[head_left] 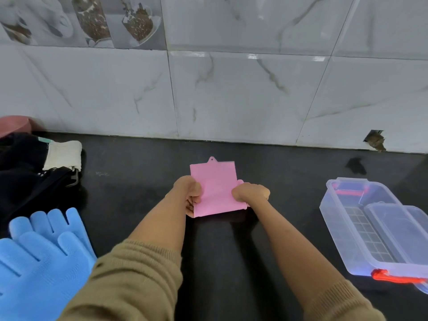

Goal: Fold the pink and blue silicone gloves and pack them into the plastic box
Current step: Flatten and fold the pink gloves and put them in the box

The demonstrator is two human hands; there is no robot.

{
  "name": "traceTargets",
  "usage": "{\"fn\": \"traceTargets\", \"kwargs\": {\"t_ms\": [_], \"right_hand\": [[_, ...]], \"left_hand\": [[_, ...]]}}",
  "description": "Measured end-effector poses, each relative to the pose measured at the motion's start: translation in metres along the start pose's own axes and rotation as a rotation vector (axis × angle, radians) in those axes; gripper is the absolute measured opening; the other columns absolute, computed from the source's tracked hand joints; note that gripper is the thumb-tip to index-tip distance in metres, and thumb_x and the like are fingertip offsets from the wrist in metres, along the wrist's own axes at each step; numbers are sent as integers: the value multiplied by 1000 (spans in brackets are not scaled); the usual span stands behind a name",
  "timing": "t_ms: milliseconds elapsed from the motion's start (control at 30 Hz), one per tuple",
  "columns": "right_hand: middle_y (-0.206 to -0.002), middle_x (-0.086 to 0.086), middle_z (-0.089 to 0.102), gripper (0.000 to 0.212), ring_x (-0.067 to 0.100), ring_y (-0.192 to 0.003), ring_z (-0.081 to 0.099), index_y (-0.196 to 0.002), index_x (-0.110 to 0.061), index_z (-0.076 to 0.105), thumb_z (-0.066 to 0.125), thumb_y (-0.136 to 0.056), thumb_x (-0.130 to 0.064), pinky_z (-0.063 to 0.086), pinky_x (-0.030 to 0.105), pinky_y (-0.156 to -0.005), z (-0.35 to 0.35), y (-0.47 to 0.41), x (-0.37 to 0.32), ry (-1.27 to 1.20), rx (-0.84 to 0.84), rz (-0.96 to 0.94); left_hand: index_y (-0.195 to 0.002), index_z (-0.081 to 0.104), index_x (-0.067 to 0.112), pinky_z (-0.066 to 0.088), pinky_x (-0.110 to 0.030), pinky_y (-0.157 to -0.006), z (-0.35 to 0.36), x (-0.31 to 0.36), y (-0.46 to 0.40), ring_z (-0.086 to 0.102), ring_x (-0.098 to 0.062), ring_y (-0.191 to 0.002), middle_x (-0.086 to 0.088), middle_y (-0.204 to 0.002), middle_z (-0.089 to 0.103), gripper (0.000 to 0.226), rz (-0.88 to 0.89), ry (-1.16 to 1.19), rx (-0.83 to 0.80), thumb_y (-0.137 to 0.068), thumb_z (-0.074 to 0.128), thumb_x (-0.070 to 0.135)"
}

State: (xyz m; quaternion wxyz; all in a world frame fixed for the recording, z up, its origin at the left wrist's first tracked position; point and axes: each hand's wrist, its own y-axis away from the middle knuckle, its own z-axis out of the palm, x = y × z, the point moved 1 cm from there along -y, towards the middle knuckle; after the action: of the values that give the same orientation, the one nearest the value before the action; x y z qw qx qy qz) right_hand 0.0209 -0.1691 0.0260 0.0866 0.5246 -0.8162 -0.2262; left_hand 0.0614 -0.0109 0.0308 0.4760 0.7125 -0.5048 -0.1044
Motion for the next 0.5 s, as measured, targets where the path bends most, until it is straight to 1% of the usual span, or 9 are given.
{"fn": "traceTargets", "kwargs": {"t_ms": [33,100,200,267,333,367,400,467,500], "right_hand": [[-115,5,62,49,27,-115,54,-135,-23,36,26,-87,-24,43,42,-102,-2,0,0,-2,-13,4],[-122,5,60,50,27,-117,53,-135,-22,38,27,-86,-24,43,40,-101,-2,-1,0,-16,-18,18],[-123,6,59,51,27,-114,53,-136,-25,34,27,-85,-22,42,38,-98,3,-2,2,-30,18,-3],[-110,5,62,51,26,-99,57,-135,-29,35,28,-85,-20,40,35,-94,9,1,4,-72,75,-11],[-101,5,64,46,26,-87,56,-128,-26,44,28,-86,-18,36,35,-90,18,6,7,-124,186,3],[-101,6,66,40,27,-87,57,-120,-21,52,27,-88,-18,35,37,-93,23,8,9,-154,262,19],[-97,7,69,35,26,-84,59,-104,-16,58,26,-90,-19,34,38,-97,29,11,12,-203,346,28],[-72,4,67,35,19,-63,54,-69,-12,51,28,-93,-22,38,40,-97,46,19,20,-390,555,-28],[-59,-1,60,35,16,-54,49,-63,-13,45,32,-94,-23,43,40,-90,55,24,24,-551,659,-90]], "left_hand": [[-79,59,-4,60,-42,-74,1,0,-1,68,-32,-72,-18,-75,67,25,12,-1,11,-91,37,1],[-79,60,-3,54,-42,-90,2,-1,-3,69,-32,-79,-17,-78,68,23,43,6,54,-88,39,1],[-77,58,0,51,-40,-95,5,-6,1,68,-28,-67,-14,-69,67,17,62,56,91,-80,41,1],[-78,60,5,52,-37,-92,13,-15,6,68,-25,-64,-10,-69,68,20,82,135,119,-72,42,12],[-76,62,13,49,-31,-86,25,-28,9,67,-21,-66,-3,-70,70,28,111,156,333,-68,41,29],[-73,61,14,47,-31,-83,33,-34,12,64,-21,-67,-1,-69,68,29,117,141,495,-68,42,36],[-70,59,13,46,-33,-81,41,-39,15,61,-23,-67,0,-68,65,30,134,148,636,-69,44,40],[-63,55,11,41,-35,-77,59,-45,20,55,-24,-61,-1,-63,60,35,223,202,819,-74,50,44],[-60,54,11,37,-34,-75,67,-48,22,54,-24,-59,-1,-60,59,36,287,244,882,-76,53,42]]}}
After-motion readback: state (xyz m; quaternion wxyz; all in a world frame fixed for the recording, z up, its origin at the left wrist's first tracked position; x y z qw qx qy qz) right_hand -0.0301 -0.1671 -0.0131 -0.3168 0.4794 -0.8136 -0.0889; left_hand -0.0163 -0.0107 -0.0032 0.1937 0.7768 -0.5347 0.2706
